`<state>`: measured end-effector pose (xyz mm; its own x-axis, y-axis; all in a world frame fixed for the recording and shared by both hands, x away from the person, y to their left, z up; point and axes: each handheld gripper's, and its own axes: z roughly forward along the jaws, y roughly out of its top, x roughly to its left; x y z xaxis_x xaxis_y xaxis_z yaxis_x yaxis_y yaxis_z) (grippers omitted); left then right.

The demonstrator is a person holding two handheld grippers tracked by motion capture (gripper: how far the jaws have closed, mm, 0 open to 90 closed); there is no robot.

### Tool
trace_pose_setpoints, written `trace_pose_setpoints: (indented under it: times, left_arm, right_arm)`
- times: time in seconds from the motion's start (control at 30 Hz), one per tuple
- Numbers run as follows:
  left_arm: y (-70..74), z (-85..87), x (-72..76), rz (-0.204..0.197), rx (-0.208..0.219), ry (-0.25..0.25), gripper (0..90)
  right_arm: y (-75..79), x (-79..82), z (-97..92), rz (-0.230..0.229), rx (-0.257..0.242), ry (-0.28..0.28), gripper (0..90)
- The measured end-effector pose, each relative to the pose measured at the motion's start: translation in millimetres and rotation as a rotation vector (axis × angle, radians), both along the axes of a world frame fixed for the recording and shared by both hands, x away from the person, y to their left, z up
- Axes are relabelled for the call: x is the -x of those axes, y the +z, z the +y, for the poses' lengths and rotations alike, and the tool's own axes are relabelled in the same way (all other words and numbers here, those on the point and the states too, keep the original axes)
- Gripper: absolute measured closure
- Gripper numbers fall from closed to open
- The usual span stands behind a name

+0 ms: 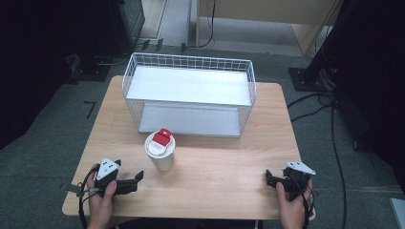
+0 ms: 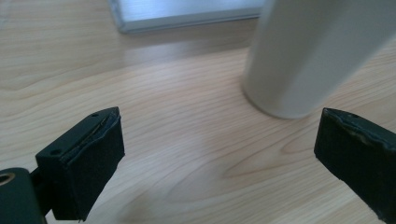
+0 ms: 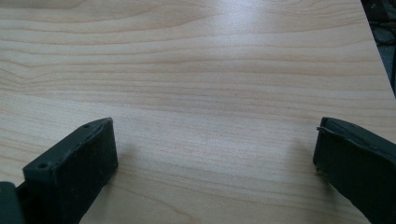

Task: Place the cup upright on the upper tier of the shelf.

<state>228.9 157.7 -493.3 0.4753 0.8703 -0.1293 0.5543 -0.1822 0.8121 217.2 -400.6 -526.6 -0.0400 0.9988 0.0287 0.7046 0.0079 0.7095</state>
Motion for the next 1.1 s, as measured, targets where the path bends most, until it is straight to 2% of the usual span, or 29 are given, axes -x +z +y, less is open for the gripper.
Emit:
trace_pose_setpoints:
  times: [0.13,0.23,0.63,0.73,0.83,0.97,1.03,1.1]
  left_arm:
    - [0.7,-14.2,-2.8,-0.009,0.026,-0.04,2.0]
    - [1.8,-22.4,-5.1,-0.016,0.029,-0.057,2.0]
    - [-0.6,-53.1,-14.5,0.002,0.051,-0.07,2.0]
    - [-1.7,-58.3,-16.8,-0.016,0.062,-0.082,2.0]
    - [-1.4,-65.3,-19.1,-0.032,0.045,-0.067,2.0]
    - [-1.4,-73.2,-22.0,-0.062,0.057,-0.08,2.1]
    - [-2.1,-76.5,-23.4,-0.074,0.052,-0.066,2.4]
    - [-2.6,-78.8,-25.2,-0.077,0.055,-0.037,6.4]
  right_arm:
    - [-0.1,-0.1,-0.1,-0.001,0.001,0.001,0.0]
    - [0.0,-0.1,-0.1,-0.001,0.001,0.001,0.0]
    - [0.0,0.0,0.0,-0.001,0.0,0.0,0.0]
    - [0.0,0.0,0.0,0.0,0.0,0.0,0.0]
    - [0.0,0.0,0.0,0.0,0.001,0.0,0.0]
    - [-0.1,0.0,-0.1,-0.001,0.001,0.001,0.0]
    - [0.0,0.0,0.0,0.0,0.001,0.0,0.0]
    - [0.0,0.0,0.0,0.0,0.0,0.0,0.0]
